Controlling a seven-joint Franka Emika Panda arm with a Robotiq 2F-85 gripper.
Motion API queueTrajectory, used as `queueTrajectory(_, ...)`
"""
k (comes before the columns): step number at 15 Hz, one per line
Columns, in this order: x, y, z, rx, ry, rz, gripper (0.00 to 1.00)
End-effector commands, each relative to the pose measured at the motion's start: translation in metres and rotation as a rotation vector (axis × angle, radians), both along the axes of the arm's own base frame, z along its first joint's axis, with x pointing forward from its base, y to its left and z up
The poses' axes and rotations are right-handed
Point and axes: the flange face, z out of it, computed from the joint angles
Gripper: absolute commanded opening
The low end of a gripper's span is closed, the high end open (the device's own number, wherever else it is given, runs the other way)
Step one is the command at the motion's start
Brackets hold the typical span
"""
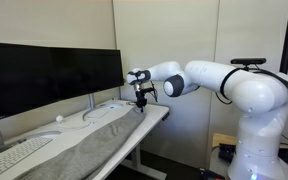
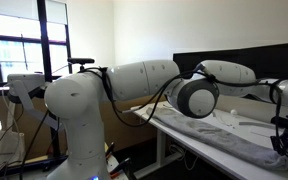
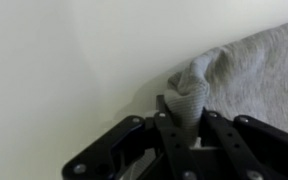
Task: Fold the pants in half
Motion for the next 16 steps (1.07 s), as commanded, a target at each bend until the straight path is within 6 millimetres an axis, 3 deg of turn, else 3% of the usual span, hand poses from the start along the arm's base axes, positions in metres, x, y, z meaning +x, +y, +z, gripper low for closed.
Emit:
queueTrajectory(1, 0.008, 0.010, 0.037, 0.024, -0.038, 0.001, 0.09)
queueTrajectory(6, 0.022, 0.029, 0.084, 0.011, -0.102, 0.039, 0.09)
queueTrajectory(16, 0.048, 0.097, 0.174, -0.025, -0.185, 0.137, 0.09)
